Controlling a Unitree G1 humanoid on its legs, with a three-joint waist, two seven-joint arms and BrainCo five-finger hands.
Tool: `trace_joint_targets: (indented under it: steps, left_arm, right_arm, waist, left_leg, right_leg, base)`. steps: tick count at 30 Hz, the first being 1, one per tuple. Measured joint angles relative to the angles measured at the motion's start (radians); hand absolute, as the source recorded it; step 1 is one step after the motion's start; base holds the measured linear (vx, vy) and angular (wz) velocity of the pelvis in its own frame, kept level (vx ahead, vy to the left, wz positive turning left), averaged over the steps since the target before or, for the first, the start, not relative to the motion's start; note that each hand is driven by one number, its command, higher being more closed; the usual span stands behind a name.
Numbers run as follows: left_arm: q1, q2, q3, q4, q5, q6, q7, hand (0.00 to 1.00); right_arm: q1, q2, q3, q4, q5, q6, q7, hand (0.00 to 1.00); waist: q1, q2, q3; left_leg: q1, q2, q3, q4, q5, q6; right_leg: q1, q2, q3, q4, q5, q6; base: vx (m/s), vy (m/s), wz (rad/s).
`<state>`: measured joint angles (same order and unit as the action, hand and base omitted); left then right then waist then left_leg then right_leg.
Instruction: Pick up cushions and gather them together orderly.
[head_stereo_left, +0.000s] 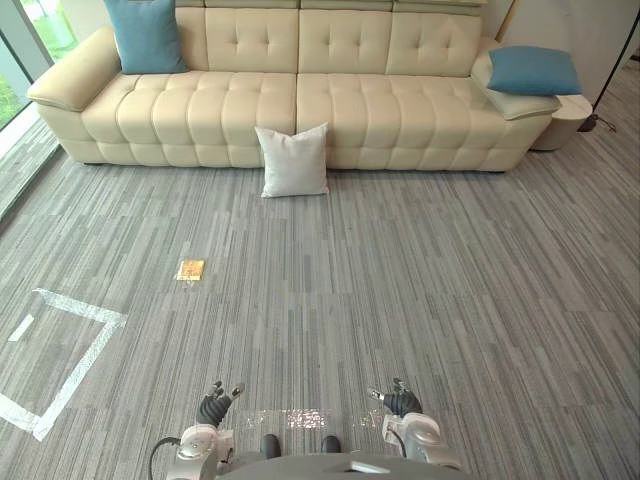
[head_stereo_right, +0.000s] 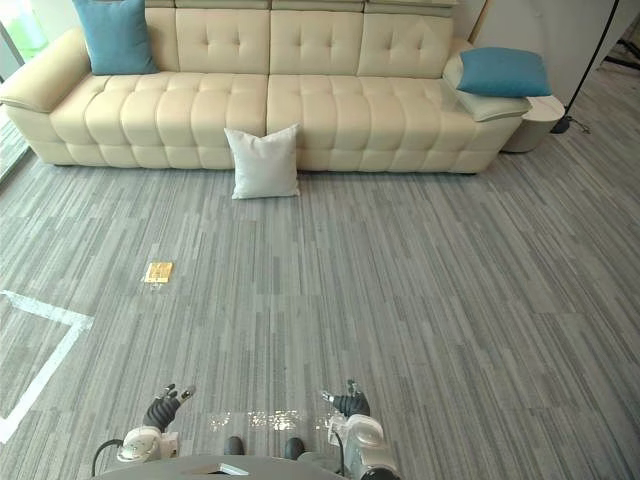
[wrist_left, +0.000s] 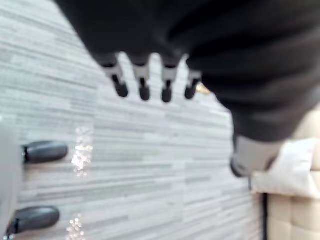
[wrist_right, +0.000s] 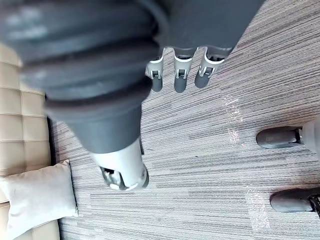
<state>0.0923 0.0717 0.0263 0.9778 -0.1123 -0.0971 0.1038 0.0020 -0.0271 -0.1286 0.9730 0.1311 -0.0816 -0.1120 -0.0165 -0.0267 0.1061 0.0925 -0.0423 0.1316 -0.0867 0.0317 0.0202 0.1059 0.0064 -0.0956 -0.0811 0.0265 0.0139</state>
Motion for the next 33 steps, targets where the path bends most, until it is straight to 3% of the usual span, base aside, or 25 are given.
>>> trace_joint_targets:
  steps: [33]
  left_arm:
    - [-0.016, -0.003, 0.011, 0.061, 0.019, 0.005, -0.021, 0.0]
  right_arm:
    - [0.027, -0.002, -0.022, 0.069, -0.002, 0.02, 0.02, 0.0]
  waist:
    - [-0.004, -0.004, 0.0]
  left_leg:
    - [-0.003, -0.002, -0.016, 0.0, -0.001, -0.001]
  right_leg:
    - [0.003, -0.002, -0.018, 0.0, -0.008, 0.009]
  base:
    - [0.0, 0.0, 0.01]
